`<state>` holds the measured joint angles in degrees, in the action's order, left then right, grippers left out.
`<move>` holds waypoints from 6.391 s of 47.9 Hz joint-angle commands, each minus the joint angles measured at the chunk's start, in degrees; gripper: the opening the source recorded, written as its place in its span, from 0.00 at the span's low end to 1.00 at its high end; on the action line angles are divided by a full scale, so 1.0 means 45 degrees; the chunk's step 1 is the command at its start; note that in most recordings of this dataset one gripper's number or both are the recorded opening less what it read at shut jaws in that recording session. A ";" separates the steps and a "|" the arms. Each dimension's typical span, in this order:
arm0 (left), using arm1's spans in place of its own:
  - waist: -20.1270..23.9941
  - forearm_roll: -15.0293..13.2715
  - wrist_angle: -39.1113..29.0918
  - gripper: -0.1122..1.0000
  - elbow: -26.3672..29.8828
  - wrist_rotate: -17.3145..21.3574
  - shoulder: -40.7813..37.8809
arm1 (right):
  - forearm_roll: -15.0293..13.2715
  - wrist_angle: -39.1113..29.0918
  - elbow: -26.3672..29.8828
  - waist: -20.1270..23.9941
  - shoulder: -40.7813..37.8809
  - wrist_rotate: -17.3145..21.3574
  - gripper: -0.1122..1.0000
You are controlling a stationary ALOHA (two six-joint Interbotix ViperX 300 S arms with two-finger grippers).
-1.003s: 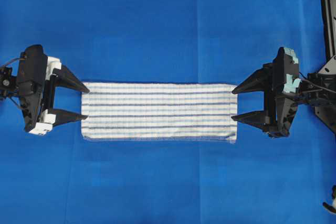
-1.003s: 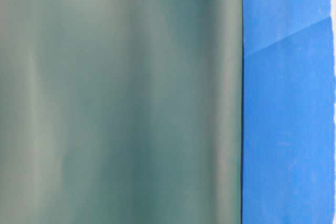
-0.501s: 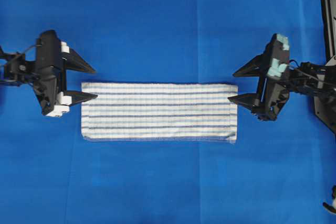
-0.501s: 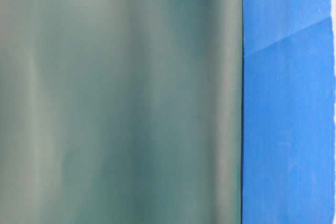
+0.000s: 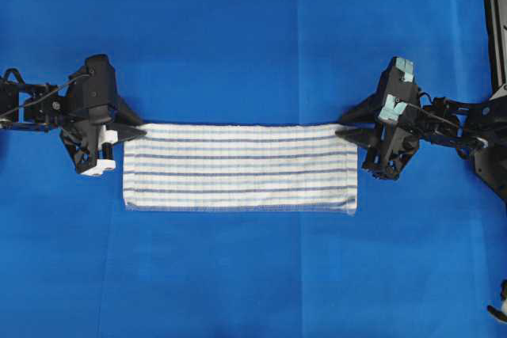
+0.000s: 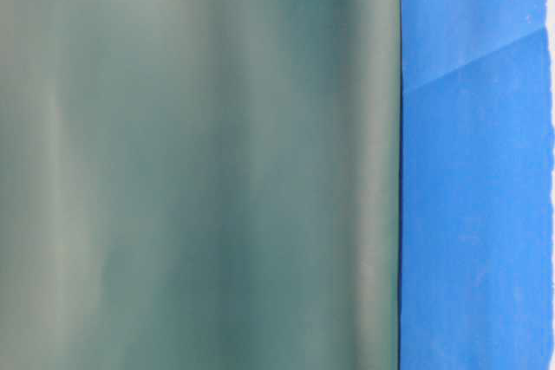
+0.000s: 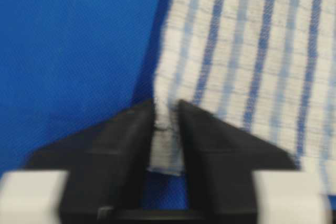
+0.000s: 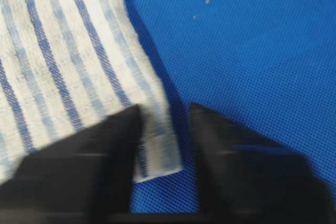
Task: Fold the blue towel.
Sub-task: 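Grasp the folded strip's left and right ends with both grippers, then lift the strip and rotate it to lie vertically, right gripper moving up, then release the strip and pull both grippers back, then move both grippers to the strip's top corners and grasp them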
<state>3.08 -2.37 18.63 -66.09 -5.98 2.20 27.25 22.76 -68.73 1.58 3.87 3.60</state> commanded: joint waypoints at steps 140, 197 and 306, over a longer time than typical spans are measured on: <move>-0.2852 0.0039 -0.1211 0.12 1.0410 -0.1426 -0.3145 | -0.3516 -0.4805 0.6094 -0.7402 0.1816 -0.2246 0.11; -0.3477 -0.0215 0.1074 0.12 0.7754 -0.1719 -0.2773 | -0.4414 -0.5645 0.9297 -0.6563 -0.1914 -0.2383 0.11; 0.2227 -0.0117 -0.2559 0.81 0.3672 0.1211 0.2773 | -0.4355 -0.5313 0.4004 -0.4668 0.3086 -0.0352 0.89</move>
<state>13.10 -2.81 6.77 -50.45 -0.44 14.50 7.56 -2.02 -51.50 -19.51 17.31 1.85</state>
